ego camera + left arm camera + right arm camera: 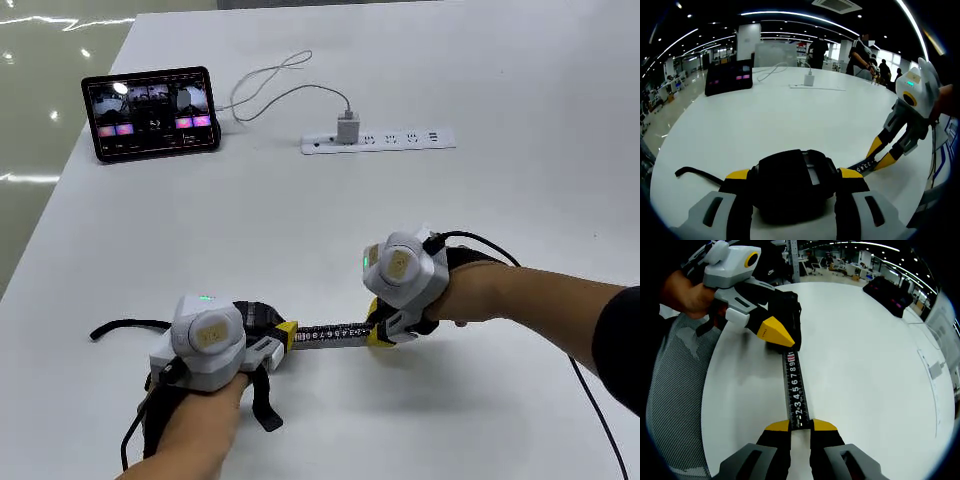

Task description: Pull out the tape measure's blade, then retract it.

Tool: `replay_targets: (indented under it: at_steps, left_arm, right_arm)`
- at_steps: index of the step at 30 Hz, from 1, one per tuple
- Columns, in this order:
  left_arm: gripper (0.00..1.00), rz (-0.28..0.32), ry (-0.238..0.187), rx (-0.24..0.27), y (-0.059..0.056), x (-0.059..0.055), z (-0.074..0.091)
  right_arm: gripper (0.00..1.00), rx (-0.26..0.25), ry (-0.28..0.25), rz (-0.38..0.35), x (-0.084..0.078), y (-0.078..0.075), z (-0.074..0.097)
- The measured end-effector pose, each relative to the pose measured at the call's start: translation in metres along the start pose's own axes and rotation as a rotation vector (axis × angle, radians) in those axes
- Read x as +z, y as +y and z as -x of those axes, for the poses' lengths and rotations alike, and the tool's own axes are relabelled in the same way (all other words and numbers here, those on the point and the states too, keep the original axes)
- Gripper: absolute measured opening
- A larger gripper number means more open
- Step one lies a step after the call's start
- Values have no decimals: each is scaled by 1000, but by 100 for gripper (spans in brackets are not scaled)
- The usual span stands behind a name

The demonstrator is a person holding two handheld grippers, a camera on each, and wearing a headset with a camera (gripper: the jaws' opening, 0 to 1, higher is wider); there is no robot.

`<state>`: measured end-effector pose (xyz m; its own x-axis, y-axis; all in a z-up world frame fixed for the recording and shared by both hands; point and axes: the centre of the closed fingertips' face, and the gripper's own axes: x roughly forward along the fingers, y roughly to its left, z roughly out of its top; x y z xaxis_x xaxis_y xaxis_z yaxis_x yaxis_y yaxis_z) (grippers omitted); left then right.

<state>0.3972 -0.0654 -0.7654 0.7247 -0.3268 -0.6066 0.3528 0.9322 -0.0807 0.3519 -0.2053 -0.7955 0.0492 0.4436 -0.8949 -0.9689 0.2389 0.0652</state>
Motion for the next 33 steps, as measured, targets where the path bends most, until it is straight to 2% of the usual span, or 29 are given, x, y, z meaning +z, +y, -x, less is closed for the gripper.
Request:
replay_targets:
  at_steps: [33]
  left_arm:
    - [62, 21, -7, -7, 2, 2, 0]
  right_arm:
    - [10, 7, -44, -8, 17, 0, -7]
